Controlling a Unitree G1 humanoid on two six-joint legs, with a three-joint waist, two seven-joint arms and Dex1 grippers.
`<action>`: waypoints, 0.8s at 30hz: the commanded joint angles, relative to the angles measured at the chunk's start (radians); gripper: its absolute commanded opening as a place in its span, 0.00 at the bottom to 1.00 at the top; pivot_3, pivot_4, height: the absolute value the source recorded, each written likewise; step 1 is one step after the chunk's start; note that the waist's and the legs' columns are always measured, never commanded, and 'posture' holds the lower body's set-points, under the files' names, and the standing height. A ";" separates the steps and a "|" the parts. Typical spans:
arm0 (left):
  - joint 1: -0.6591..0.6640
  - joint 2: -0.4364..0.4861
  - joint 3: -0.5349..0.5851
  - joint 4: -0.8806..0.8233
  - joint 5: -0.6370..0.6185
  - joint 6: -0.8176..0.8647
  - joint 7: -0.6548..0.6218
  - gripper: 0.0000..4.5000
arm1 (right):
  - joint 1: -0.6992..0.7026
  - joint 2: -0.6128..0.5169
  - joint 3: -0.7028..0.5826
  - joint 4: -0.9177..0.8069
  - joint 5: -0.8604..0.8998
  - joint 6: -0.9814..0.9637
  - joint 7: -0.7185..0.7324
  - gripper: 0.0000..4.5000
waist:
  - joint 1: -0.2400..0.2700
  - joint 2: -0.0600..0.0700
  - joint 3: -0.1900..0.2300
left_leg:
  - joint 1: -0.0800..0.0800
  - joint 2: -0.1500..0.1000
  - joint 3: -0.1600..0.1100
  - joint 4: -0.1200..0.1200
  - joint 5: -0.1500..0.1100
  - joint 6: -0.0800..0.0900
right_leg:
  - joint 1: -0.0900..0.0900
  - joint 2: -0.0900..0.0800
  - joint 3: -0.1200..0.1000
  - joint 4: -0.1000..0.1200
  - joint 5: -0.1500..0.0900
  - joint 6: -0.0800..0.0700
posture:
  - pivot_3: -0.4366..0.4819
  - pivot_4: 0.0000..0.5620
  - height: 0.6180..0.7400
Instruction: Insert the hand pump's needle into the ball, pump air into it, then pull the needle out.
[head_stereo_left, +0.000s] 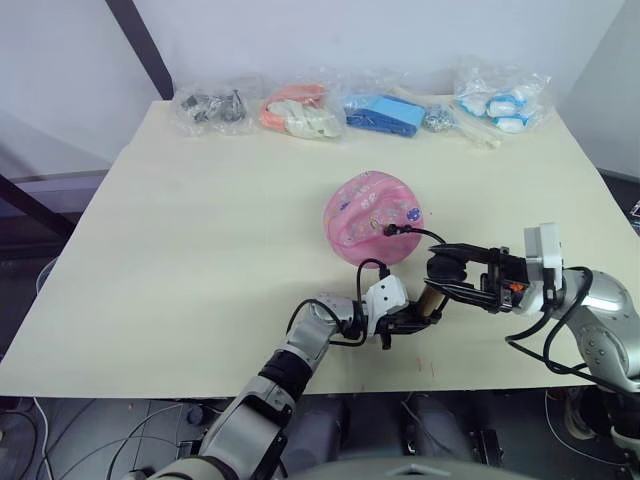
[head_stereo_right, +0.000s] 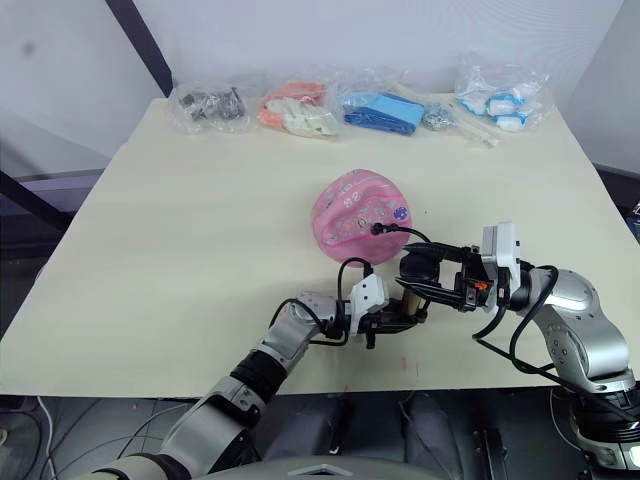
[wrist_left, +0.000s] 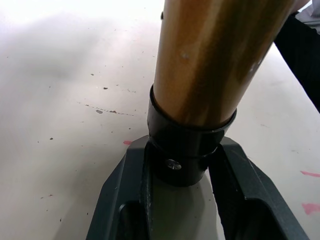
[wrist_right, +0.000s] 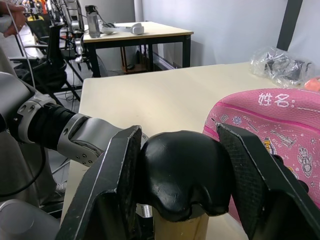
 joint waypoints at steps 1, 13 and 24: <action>0.012 0.008 0.000 0.018 0.016 0.056 0.029 0.24 | 0.016 -0.011 0.001 -0.015 0.000 -0.017 0.036 0.42 | 0.000 0.000 0.000 | 0.000 0.000 0.000 0.000 0.000 0.000 | 0.000 0.000 0.000 0.000 0.000 0.000 | 0.48 0.27 1.00; 0.025 0.016 -0.017 0.022 0.064 0.146 0.072 0.24 | -0.003 -0.049 -0.089 -0.050 0.071 0.029 -0.003 0.42 | 0.005 0.000 -0.004 | 0.002 0.000 0.006 0.001 0.001 0.002 | 0.001 0.000 0.002 0.001 0.003 0.004 | 0.48 0.27 1.00; 0.023 0.010 -0.027 0.050 0.054 0.127 0.063 0.24 | -0.091 -0.095 -0.229 -0.102 0.252 0.175 -0.103 0.42 | 0.009 -0.001 -0.004 | 0.002 0.000 0.007 0.001 0.001 0.002 | 0.000 0.000 0.003 0.000 0.003 0.005 | 0.48 0.27 1.00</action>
